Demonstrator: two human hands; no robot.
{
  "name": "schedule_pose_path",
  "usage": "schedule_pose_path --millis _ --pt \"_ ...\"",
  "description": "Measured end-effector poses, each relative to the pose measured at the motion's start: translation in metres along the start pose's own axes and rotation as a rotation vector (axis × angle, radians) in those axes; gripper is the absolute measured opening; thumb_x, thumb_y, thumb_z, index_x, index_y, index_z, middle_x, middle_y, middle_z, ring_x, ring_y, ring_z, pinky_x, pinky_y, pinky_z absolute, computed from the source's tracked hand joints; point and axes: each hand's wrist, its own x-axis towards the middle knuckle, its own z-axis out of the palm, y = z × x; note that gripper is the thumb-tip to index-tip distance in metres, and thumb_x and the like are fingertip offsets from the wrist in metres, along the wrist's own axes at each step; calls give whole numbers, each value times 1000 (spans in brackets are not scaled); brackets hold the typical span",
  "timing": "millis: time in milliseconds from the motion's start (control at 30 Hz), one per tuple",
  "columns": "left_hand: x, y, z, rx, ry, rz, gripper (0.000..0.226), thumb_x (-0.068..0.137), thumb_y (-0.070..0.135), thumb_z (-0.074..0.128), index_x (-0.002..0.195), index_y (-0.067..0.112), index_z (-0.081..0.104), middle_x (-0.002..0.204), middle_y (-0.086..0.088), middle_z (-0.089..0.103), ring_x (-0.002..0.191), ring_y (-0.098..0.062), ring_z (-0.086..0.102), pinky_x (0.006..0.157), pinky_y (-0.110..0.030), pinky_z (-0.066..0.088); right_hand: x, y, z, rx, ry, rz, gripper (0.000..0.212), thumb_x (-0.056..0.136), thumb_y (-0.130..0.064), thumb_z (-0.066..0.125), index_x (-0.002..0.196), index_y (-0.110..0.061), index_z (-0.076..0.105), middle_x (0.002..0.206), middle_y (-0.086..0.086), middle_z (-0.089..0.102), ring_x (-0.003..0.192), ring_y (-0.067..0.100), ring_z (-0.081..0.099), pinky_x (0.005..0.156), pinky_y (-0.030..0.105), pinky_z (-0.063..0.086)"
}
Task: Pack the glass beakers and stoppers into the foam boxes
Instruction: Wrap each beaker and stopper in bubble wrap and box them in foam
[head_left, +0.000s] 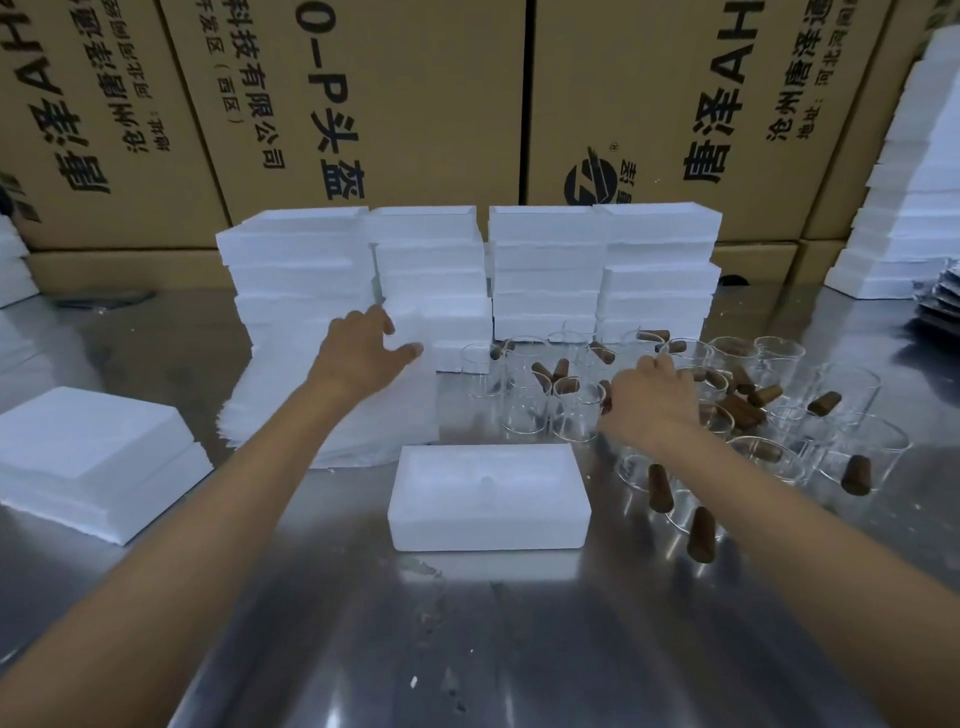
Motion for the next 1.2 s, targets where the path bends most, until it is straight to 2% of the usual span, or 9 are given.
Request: schedule_pose_path --millis 167,267,433,533,633,833,900,1000,1200 --pt "8 -18 17 -198 -27 -90 10 90 24 67 87 14 69 99 -2 66 102 -25 62 79 -27 42 1 4 -3 -26 117 -77 28 90 -32 57 114 -19 64 133 9 49 133 30 35 108 44 31" --pt "2 -19 11 -318 88 -69 12 91 17 67 79 19 69 92 2 67 85 -14 58 68 -19 40 0 9 -8 135 166 -128 27 96 -29 53 119 -15 55 114 7 64 105 27 56 95 40 42" --pt "-17 -6 -5 -304 195 71 10 94 15 63 85 18 67 88 9 56 70 -5 49 59 -9 33 -5 19 -30 658 221 -116 18 97 -30 60 97 -13 53 97 6 65 78 22 56 65 31 40" --pt "-33 11 -13 -350 124 132 11 94 17 63 84 17 68 85 13 57 69 -5 49 59 -12 35 -20 17 -50 1209 111 -148 21 98 -32 60 100 -12 54 83 0 68 63 12 55 60 27 41" --pt "-51 33 -18 -431 47 175 13 95 20 62 85 17 70 85 15 60 69 -6 48 55 -5 37 -42 5 -64 1453 -27 -318 17 101 -30 56 100 -14 52 72 -5 66 56 6 53 57 20 44" --pt "-78 56 -36 -545 8 194 26 100 24 54 82 29 71 68 33 60 55 8 47 44 -4 32 -62 -4 -56 864 142 -457 13 101 -24 52 104 -16 43 83 -10 64 78 16 60 67 29 47" --pt "-86 59 -40 -551 32 204 25 101 24 53 84 30 71 83 25 65 64 5 50 47 -4 34 -65 -2 -50 695 191 -432 13 99 -23 53 103 -17 42 90 -9 66 90 23 63 77 39 50" --pt "-101 67 -39 -524 -22 308 21 100 26 56 88 30 72 101 14 65 83 -4 54 66 -3 37 -67 -3 -43 605 207 -334 18 99 -33 53 99 -18 45 91 -1 64 84 22 58 68 36 44" --pt "-132 80 -22 -477 -241 500 14 95 26 63 99 33 74 99 17 64 89 -5 58 75 -12 40 -70 -10 -35 1459 -256 -62 19 96 -19 55 83 -9 63 59 -4 66 47 8 49 43 18 35"
